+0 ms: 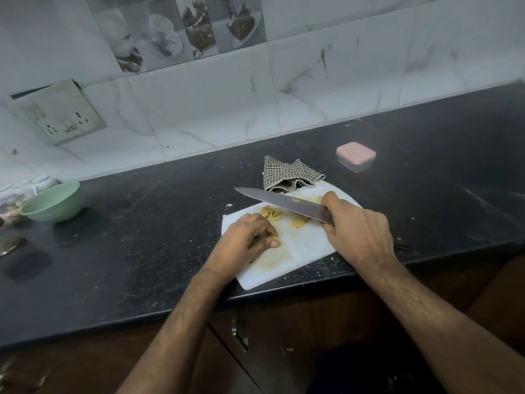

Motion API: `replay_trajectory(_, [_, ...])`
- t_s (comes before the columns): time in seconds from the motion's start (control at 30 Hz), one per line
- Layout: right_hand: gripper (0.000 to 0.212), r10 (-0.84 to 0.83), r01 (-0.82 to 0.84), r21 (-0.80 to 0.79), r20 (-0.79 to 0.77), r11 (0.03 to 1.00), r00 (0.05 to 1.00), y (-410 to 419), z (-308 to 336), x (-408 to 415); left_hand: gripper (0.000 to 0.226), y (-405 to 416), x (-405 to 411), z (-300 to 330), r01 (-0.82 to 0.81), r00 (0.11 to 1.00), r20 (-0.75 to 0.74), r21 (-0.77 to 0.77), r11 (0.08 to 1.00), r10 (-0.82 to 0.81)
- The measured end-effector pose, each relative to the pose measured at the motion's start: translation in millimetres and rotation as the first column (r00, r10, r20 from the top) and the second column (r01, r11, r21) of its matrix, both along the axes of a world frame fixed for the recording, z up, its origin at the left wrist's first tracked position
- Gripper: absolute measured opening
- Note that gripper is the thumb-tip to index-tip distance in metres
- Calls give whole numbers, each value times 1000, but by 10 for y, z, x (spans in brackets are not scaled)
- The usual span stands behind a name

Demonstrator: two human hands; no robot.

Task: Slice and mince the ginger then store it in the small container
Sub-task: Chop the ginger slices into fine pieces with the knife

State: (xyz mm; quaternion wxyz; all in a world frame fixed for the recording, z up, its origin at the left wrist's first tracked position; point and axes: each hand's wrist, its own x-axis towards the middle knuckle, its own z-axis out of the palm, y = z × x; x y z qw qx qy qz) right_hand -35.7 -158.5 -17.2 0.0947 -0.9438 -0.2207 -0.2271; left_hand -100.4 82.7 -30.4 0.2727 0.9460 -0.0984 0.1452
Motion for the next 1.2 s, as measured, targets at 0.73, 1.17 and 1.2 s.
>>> replay_trajectory(0.73, [21, -117, 118, -26, 42, 993, 992, 45, -63, 89, 13, 97, 484, 156, -173, 968, 214, 185, 967, 133])
replay_trajectory(1.17, [20, -123, 125, -40, 32, 991, 992, 31, -56, 112, 21, 50, 14, 43, -127, 992, -15, -104, 986, 126])
replay_trajectory(1.2, [20, -124, 125, -40, 29, 991, 992, 30, -60, 110, 18, 40, 0, 39, -118, 993, -27, -96, 988, 116])
